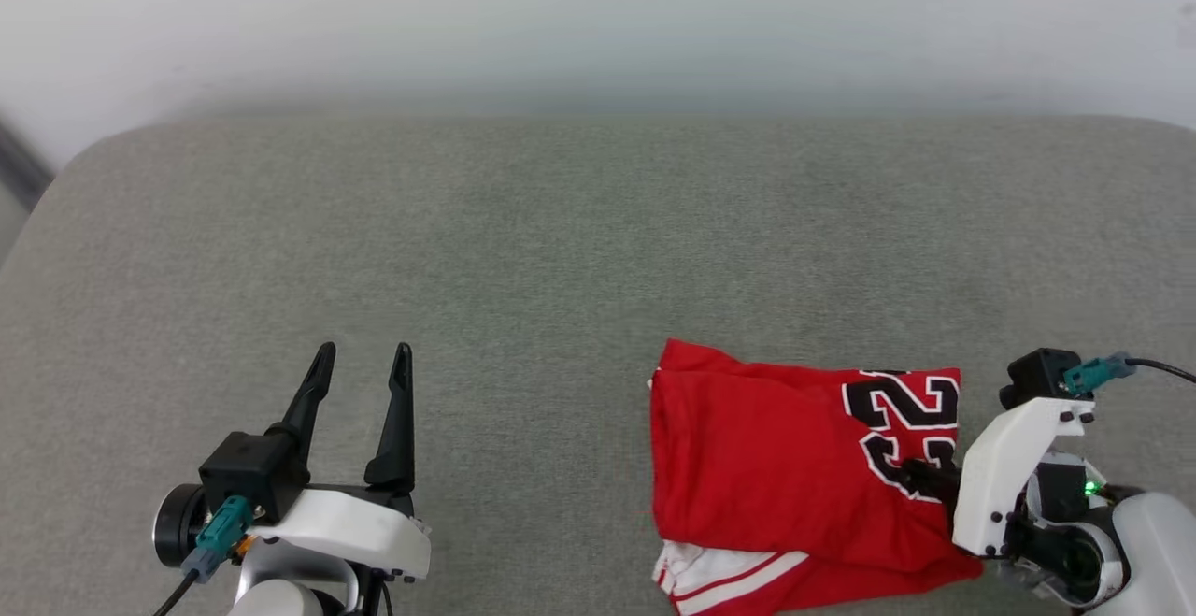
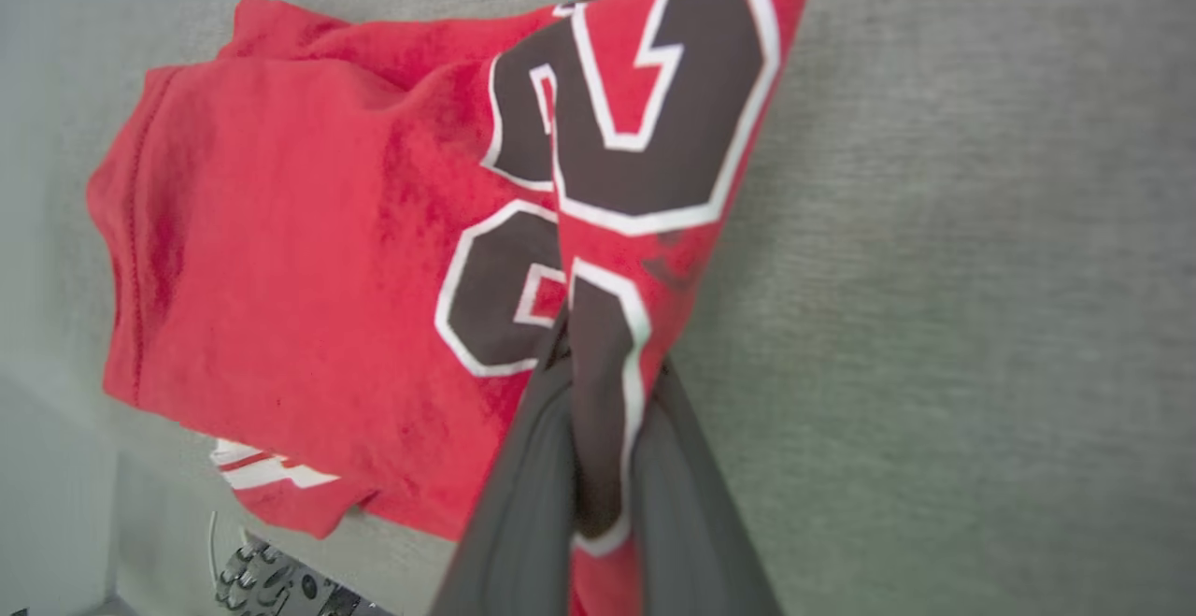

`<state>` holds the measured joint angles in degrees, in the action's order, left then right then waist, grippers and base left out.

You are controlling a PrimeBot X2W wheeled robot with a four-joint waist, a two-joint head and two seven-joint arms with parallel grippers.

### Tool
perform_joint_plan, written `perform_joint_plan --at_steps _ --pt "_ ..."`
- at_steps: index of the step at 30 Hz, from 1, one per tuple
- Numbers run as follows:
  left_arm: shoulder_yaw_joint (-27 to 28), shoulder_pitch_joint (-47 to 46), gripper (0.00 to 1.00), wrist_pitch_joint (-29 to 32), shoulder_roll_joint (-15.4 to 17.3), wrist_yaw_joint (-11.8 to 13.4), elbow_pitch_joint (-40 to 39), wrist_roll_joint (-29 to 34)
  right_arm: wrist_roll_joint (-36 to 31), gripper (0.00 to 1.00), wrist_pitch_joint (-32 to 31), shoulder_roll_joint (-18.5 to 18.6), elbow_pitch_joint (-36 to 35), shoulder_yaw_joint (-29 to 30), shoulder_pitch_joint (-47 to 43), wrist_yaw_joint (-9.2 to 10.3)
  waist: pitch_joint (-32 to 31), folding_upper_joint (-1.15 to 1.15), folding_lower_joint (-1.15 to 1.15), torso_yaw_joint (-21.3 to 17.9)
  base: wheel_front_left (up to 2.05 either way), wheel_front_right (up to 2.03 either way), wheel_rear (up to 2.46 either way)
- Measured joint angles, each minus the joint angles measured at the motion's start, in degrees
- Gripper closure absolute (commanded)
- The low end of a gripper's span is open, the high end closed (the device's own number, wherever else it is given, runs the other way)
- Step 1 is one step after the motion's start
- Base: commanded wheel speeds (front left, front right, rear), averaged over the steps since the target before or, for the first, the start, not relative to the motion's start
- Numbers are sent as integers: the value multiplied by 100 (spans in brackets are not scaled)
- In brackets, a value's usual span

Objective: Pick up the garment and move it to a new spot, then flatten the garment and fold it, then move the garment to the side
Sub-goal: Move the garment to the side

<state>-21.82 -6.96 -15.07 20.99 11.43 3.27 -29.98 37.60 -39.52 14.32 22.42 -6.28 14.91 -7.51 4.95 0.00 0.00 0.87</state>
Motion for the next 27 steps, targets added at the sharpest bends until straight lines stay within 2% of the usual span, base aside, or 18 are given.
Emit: perform_joint_plan --at_steps 5,15,21,27 --pt "49 68 0 0 5 16 -132 8 -769 100 -14 130 -29 -32 286 0 -30 0 0 -478 0 0 0" --pt "-44 -252 0 36 33 -105 -369 116 -1673 100 131 544 133 -1 1009 0 346 0 0 -1564 0 0 0" --pt "-165 -721 0 190 145 -245 -554 271 -2089 100 613 754 512 452 1541 0 938 0 0 -1881 0 0 0" --pt "-227 -1234 0 389 265 -368 -724 419 -2599 100 1254 933 906 1167 2111 0 1631 0 0 -1961 0 0 0"
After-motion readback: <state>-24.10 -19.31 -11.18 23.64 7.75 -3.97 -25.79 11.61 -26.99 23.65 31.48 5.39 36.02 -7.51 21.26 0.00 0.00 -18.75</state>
